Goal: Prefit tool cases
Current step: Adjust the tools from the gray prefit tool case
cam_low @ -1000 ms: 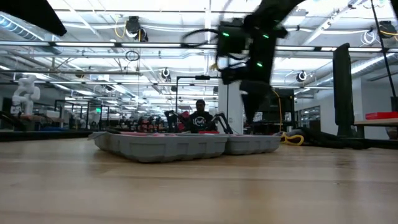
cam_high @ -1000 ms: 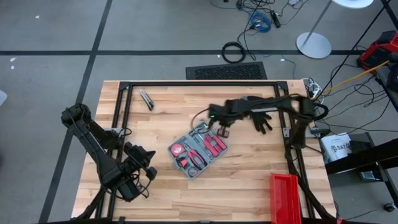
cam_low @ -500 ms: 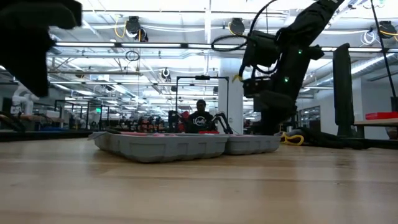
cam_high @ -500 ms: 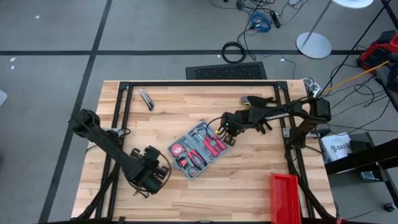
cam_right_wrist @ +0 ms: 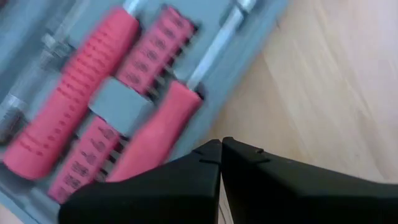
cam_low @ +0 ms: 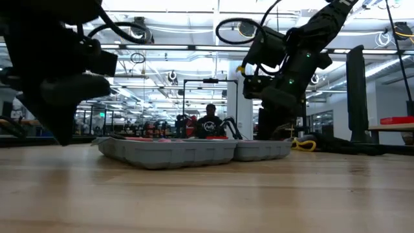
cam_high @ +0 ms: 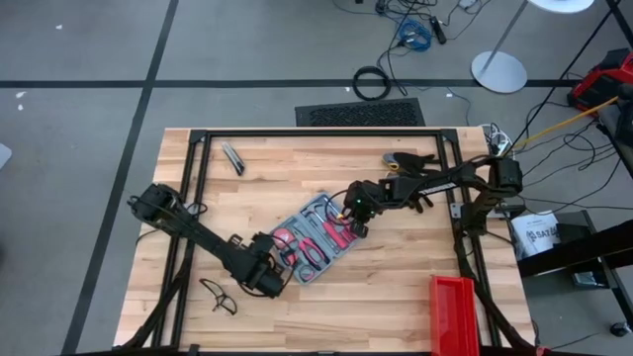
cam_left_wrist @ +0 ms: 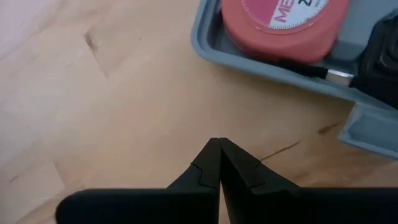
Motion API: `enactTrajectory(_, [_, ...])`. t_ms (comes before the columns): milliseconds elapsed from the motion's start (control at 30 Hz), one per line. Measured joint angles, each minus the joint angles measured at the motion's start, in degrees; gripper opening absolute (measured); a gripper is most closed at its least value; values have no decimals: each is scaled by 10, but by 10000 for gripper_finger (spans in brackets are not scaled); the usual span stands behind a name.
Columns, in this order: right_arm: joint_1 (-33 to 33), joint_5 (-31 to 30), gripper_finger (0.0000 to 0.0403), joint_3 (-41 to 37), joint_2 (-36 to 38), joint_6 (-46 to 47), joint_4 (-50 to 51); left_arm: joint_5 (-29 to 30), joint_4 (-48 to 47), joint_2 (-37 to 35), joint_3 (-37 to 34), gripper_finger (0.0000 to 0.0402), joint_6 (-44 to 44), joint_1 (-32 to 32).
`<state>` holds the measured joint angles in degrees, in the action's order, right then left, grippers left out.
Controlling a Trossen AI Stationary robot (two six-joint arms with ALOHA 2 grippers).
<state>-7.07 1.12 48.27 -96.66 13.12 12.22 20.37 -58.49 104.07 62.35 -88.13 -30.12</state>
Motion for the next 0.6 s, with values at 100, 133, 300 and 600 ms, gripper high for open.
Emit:
enactTrajectory(100, [6,-21,0,0,7,-8,-20,0,3,11,0,8,1,4])
enactTrajectory(133, [8,-36,0,0,17,-16,-26,-1,4,13,0,8,4,5])
enactTrajectory(300, [12,67,0,2,63,-20,-73,-2,-9,9,0,8,5,5])
enactTrajectory(600, [64,78,0,1,-12,-14,-177,9,-8,8,0,8,4,6])
